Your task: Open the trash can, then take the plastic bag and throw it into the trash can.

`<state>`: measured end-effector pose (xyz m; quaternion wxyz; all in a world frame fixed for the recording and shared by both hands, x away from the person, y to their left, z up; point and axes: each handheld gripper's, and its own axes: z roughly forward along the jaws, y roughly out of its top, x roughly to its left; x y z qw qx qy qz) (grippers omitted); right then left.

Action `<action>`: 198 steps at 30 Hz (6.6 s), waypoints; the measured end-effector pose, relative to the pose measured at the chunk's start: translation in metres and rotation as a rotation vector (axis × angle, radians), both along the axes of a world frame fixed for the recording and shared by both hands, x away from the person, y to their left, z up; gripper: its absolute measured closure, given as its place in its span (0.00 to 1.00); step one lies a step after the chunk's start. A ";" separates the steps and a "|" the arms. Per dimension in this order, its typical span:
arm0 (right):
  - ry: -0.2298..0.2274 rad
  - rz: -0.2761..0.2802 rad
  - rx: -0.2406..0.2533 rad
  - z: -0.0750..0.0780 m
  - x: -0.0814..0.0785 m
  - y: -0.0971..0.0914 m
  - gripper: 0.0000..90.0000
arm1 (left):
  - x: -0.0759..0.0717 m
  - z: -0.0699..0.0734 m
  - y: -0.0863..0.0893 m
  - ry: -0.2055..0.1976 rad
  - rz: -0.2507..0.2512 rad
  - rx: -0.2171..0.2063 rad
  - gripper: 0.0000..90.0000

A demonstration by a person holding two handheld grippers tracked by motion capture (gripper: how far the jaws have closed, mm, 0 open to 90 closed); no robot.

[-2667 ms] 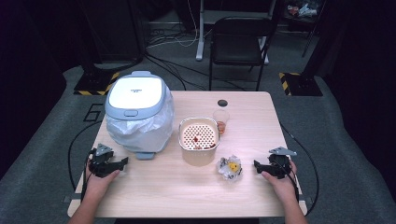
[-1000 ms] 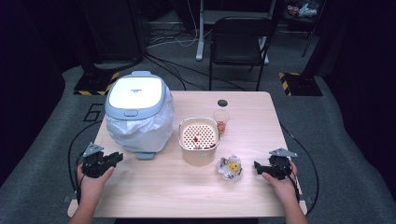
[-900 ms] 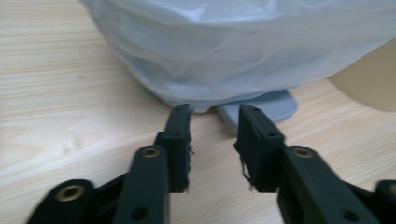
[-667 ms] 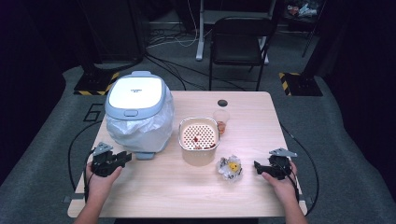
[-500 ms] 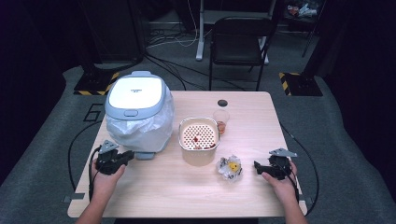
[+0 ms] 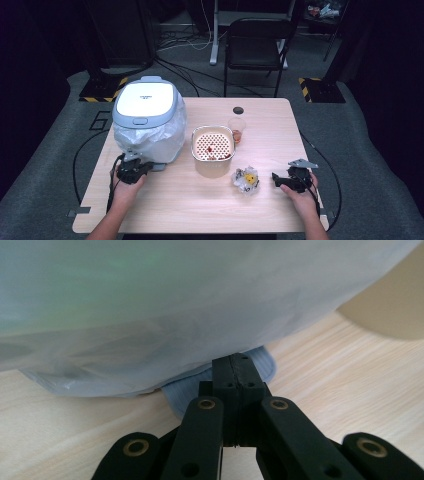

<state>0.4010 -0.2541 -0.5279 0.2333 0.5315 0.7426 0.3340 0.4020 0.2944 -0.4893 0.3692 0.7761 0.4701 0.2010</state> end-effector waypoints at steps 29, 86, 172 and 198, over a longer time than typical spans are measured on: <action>0.002 0.003 0.001 0.000 0.000 0.001 0.16 | 0.001 -0.014 -0.004 -0.041 0.024 -0.013 1.00; 0.004 0.380 0.106 0.027 -0.016 0.092 0.28 | 0.003 -0.027 -0.005 -0.043 0.016 0.003 1.00; -0.125 0.597 0.080 0.224 0.022 0.151 0.70 | 0.003 -0.026 -0.005 -0.040 0.017 0.005 1.00; -0.151 0.704 0.078 0.253 0.069 0.228 0.70 | 0.004 -0.026 -0.004 -0.035 0.018 0.006 1.00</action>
